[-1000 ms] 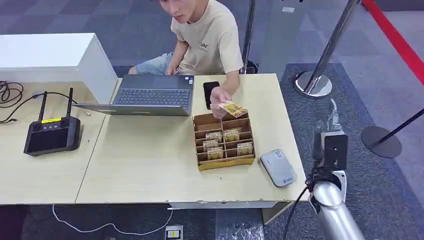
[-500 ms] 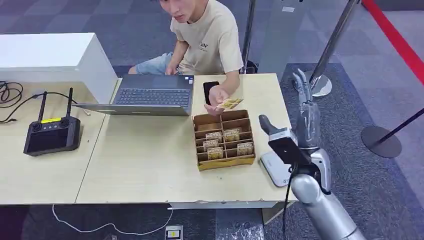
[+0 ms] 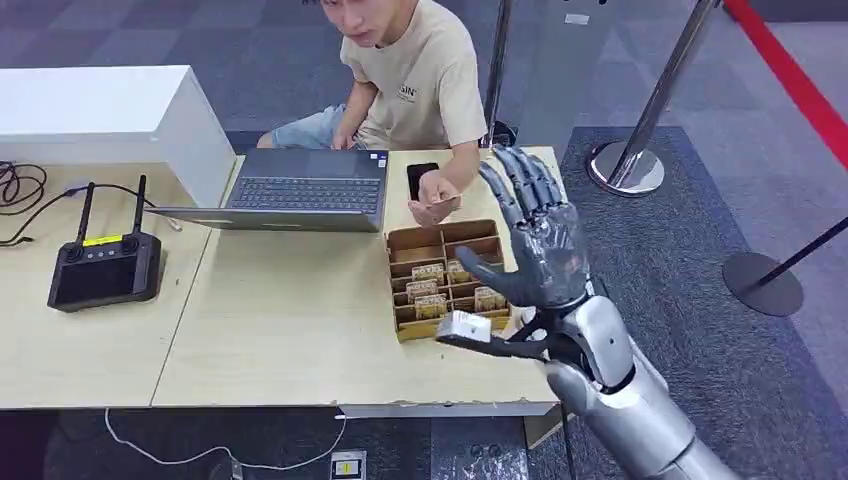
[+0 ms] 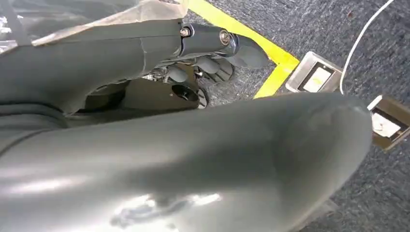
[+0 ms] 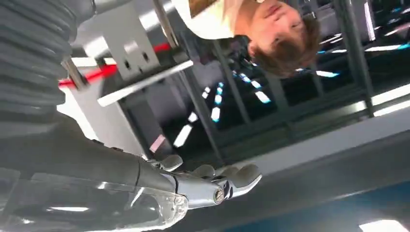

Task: Pass the card to the sensor for recognition and then transmit it.

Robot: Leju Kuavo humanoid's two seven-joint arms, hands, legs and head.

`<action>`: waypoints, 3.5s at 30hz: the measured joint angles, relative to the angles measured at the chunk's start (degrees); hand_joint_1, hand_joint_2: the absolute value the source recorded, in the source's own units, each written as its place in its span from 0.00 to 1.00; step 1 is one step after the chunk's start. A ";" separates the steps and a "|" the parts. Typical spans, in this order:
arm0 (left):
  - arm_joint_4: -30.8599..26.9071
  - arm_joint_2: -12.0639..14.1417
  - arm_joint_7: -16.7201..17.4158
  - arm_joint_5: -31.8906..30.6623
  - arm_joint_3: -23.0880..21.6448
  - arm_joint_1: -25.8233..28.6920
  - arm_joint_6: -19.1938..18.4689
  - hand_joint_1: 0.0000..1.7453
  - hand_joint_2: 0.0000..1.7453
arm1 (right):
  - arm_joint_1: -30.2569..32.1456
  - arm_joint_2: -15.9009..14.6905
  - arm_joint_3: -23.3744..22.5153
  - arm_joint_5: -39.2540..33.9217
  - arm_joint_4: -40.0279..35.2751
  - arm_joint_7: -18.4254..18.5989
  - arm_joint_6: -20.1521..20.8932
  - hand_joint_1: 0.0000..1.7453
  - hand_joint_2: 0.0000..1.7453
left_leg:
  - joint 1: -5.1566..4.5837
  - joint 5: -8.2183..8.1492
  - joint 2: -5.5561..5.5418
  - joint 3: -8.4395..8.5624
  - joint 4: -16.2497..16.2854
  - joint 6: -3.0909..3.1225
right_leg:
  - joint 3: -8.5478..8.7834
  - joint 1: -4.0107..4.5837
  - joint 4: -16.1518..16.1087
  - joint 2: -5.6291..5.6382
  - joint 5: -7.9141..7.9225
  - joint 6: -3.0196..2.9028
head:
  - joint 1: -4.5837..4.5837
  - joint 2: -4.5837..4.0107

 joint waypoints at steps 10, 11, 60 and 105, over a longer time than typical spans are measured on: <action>0.00 0.15 1.92 -1.42 -1.44 -0.90 0.00 0.00 0.00 | -5.37 -1.51 9.60 11.59 6.21 3.08 1.51 0.00 1.00 | 0.00 0.00 0.00 -0.01 0.00 0.00 | 0.00 0.00 0.00 0.00 0.00 0.00 | 0.00 0.02; 0.00 0.17 2.12 -1.51 -1.51 -0.95 0.00 0.00 0.00 | -5.77 -1.60 10.37 11.44 7.02 3.48 1.95 0.00 1.00 | 0.00 0.00 0.00 -0.01 0.00 0.00 | 0.00 0.00 0.00 0.00 0.00 0.00 | 0.02 0.02; 0.00 0.44 2.62 -3.26 -2.51 -1.37 0.33 0.00 0.00 | -9.09 -2.14 18.63 2.50 18.21 4.09 2.38 1.00 1.00 | 0.00 0.01 0.01 0.00 0.00 0.00 | -0.03 0.00 0.00 0.00 0.00 0.00 | 0.00 0.02; 0.02 0.76 -0.15 -1.12 -2.82 0.81 -0.17 0.00 0.00 | 9.14 -2.80 -16.15 -29.22 21.45 -10.43 -1.77 1.00 1.00 | 0.00 0.00 0.00 0.00 0.02 0.01 | -0.04 -0.01 -0.03 0.00 0.00 0.00 | 0.02 0.02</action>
